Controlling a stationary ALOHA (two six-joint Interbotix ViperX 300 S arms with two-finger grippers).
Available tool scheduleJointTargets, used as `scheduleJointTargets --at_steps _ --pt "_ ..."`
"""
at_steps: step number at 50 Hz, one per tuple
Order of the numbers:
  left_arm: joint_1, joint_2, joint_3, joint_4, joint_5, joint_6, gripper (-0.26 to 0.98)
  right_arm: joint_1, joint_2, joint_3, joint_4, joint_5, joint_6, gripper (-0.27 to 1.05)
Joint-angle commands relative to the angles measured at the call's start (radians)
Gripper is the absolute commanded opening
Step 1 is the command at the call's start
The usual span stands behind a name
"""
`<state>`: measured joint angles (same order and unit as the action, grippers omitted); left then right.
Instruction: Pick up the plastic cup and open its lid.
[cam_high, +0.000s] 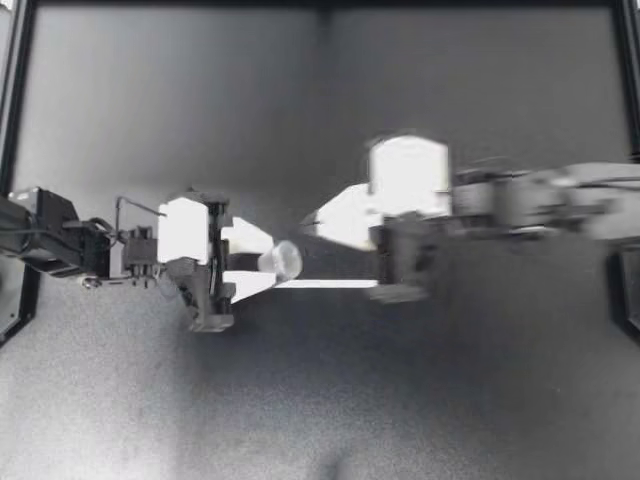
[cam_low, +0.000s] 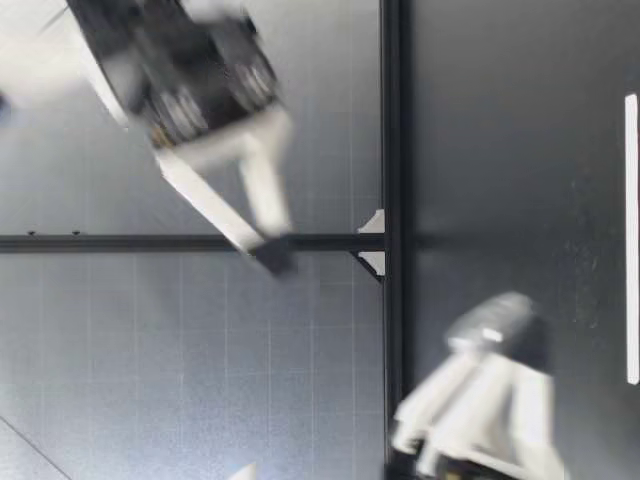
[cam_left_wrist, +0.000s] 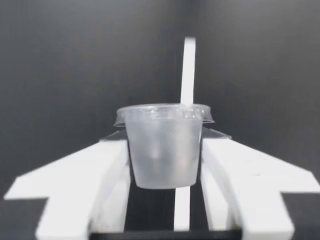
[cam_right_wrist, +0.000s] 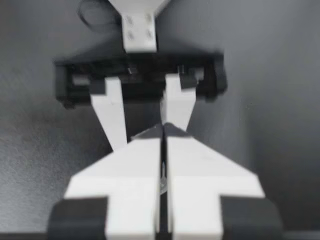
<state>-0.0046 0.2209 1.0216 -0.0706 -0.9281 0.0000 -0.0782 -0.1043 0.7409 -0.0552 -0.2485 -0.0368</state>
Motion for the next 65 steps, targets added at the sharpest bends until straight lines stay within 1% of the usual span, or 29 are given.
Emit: scheduleJointTargets --at_steps 1,2,7,15,19,26,30,34,43,50,57,65 --pt "0.0 -0.023 -0.021 0.002 -0.083 -0.003 0.21 0.015 -0.071 0.074 -0.052 -0.141 -0.04 -0.16" --pt "0.0 -0.02 -0.028 0.0 -0.1 -0.003 0.21 0.017 -0.077 0.098 -0.066 -0.184 -0.057 -0.15" --pt "0.0 -0.009 -0.044 0.002 -0.175 -0.003 0.21 0.015 -0.077 0.15 -0.087 -0.296 -0.137 -0.12" --pt "0.0 0.011 -0.067 0.002 -0.31 -0.015 0.21 0.015 -0.054 0.17 -0.087 -0.298 -0.322 -0.03" --pt "0.0 0.011 -0.077 0.003 -0.356 -0.038 0.21 0.015 -0.049 0.167 -0.087 -0.295 -0.451 0.05" --pt "-0.002 0.008 -0.075 0.008 -0.44 -0.054 0.21 0.011 -0.048 0.17 -0.081 -0.301 -0.716 0.26" --pt "0.0 0.006 -0.075 0.008 -0.46 -0.06 0.21 0.005 -0.038 0.175 -0.066 -0.313 -0.841 0.38" --pt "0.0 0.009 -0.08 0.012 -0.471 -0.077 0.21 0.002 -0.023 0.179 -0.054 -0.344 -0.956 0.46" --pt "-0.005 0.006 -0.097 0.038 -0.497 -0.101 0.21 0.003 0.009 0.195 -0.035 -0.492 -1.169 0.47" --pt "-0.005 0.002 -0.098 0.04 -0.503 -0.101 0.21 0.003 0.02 0.207 -0.015 -0.592 -1.266 0.47" --pt "-0.006 -0.003 -0.101 0.04 -0.506 -0.103 0.21 0.003 0.035 0.199 0.008 -0.615 -1.296 0.48" --pt "-0.006 -0.003 -0.101 0.041 -0.506 -0.104 0.21 0.003 0.067 0.184 0.009 -0.612 -1.295 0.48"
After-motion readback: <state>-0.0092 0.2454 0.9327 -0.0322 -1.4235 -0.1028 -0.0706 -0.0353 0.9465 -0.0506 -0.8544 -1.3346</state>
